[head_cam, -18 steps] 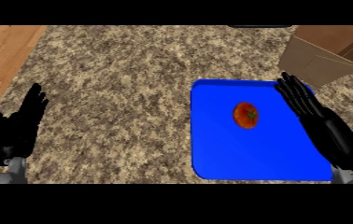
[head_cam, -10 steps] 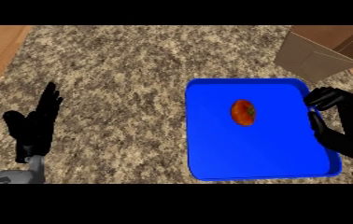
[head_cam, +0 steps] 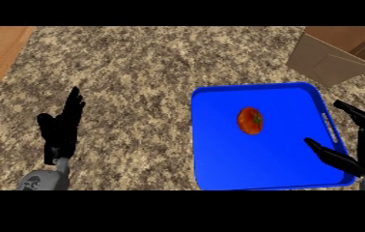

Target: Pick the tomato from the tray and place it in the cardboard box

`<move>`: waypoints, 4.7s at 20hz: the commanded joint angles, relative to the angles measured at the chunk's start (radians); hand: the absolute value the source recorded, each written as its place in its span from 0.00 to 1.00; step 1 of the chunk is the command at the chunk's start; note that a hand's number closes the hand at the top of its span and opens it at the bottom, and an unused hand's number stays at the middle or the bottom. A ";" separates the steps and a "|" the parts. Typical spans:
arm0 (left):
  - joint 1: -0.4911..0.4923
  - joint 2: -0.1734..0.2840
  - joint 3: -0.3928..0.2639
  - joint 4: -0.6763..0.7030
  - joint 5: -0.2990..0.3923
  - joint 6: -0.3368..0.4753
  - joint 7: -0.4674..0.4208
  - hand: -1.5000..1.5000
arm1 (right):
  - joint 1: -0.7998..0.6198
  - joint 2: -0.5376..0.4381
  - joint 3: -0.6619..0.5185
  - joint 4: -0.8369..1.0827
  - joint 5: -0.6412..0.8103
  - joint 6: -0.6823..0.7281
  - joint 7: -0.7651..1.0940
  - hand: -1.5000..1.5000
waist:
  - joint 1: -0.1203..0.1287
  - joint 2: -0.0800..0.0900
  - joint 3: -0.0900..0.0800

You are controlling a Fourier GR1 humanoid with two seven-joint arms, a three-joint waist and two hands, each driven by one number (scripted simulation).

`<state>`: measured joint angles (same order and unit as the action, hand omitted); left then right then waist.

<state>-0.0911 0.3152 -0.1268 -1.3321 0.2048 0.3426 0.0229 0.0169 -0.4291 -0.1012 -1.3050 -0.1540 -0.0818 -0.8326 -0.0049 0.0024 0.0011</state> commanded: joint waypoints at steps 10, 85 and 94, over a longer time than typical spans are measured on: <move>0.030 -0.020 0.019 -0.006 -0.034 -0.013 -0.004 0.50 | 0.092 -0.253 -0.003 -0.257 0.098 0.130 0.412 0.00 | 0.005 -0.003 -0.002; -0.010 -0.153 0.218 -0.031 -0.228 -0.184 0.062 0.50 | -0.310 0.306 0.164 -0.052 0.912 0.253 1.016 0.00 | 0.009 -0.002 -0.001; 0.039 -0.178 0.222 0.006 -0.232 -0.190 -0.027 0.50 | -0.329 0.302 0.151 -0.007 0.956 0.118 0.861 1.00 | 0.011 -0.002 -0.001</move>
<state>-0.0885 0.1344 0.0891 -1.3371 -0.0266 0.1647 0.0426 -0.2579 -0.1370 0.0673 -1.3770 0.7734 0.1166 0.0763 0.0032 0.0000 0.0003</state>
